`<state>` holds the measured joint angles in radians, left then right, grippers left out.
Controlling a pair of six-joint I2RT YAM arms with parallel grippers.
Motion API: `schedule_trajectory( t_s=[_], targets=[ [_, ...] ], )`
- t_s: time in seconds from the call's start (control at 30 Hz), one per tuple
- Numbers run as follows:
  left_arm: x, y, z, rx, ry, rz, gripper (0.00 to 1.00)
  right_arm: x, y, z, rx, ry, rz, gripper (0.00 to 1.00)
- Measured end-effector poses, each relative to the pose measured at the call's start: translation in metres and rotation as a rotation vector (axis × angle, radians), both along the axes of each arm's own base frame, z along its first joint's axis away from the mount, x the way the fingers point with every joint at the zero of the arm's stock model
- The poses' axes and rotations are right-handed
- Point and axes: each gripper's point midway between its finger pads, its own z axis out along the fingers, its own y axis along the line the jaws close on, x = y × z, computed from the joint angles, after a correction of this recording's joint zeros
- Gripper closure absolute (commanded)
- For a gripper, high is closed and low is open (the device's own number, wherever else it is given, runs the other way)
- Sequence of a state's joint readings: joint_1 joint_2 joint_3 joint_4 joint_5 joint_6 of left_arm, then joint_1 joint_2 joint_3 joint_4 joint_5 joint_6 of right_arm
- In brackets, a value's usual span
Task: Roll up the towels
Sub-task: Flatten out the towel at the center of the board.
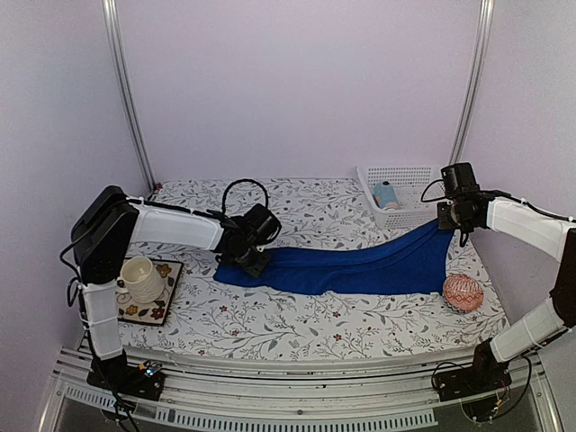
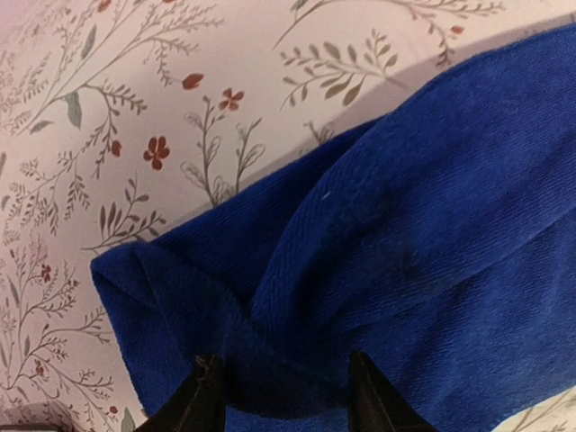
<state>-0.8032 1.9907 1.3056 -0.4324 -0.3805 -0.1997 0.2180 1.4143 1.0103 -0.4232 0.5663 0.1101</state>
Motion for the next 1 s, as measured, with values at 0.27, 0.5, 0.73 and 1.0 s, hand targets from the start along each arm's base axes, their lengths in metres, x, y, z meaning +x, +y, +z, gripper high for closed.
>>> schedule_trajectory(
  t_s=[0.27,0.5,0.73,1.0],
  targets=[
    [-0.008,0.033,-0.002,0.093,-0.035,0.063,0.85,0.000,0.003,0.000,-0.001,0.000,0.009,0.96],
    [-0.013,0.042,0.007,0.055,-0.068,0.103,1.00,0.000,0.004,0.002,0.000,-0.005,0.012,0.96],
    [-0.027,0.058,0.025,-0.109,-0.099,0.184,1.00,-0.002,0.002,0.010,-0.004,-0.027,0.004,0.96],
    [-0.054,0.068,0.050,-0.442,-0.122,0.311,0.91,-0.004,-0.001,0.015,-0.013,-0.041,-0.008,0.96]
  ],
)
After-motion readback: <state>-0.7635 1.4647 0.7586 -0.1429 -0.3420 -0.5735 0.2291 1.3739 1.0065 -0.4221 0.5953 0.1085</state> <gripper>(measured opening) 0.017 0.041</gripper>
